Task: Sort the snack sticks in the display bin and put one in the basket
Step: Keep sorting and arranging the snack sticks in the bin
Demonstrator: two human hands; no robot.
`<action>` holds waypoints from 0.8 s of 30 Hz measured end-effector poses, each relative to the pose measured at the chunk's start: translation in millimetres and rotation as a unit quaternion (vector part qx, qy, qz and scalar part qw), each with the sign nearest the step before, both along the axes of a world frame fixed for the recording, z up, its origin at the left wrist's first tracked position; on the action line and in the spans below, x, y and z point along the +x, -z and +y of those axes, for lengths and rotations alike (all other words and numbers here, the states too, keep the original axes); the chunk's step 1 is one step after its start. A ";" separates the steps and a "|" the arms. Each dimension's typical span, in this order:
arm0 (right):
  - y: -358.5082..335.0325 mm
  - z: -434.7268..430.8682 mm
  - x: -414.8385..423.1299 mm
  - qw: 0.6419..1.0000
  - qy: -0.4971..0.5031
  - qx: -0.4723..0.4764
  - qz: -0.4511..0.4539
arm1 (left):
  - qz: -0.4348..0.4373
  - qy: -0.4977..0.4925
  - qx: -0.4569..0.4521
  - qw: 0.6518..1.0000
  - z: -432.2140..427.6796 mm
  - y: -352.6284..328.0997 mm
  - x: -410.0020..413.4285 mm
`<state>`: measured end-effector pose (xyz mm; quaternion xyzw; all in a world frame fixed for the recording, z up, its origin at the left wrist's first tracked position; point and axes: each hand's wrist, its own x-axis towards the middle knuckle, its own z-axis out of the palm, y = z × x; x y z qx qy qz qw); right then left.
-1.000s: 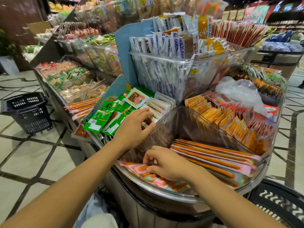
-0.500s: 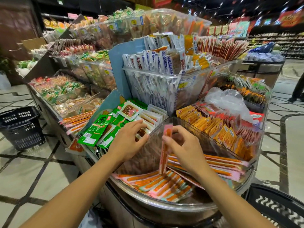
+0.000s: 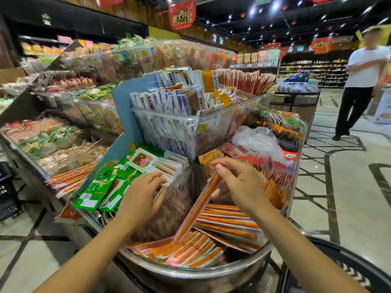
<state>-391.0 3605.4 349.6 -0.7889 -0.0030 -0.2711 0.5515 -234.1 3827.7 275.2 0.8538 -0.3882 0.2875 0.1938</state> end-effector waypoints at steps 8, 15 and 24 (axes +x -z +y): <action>-11.8 -26.7 -1.3 0.997 0.047 0.029 -0.062 | 0.360 0.193 -0.076 0.910 -40.8 3.5 -84.7; -1.2 -25.1 5.8 0.992 0.018 0.122 -0.024 | 0.435 0.206 -0.124 0.867 -41.9 4.8 -88.6; 40.5 -6.9 12.1 0.998 -0.002 -0.027 0.055 | 0.506 0.205 -0.160 0.823 -41.7 1.1 -90.1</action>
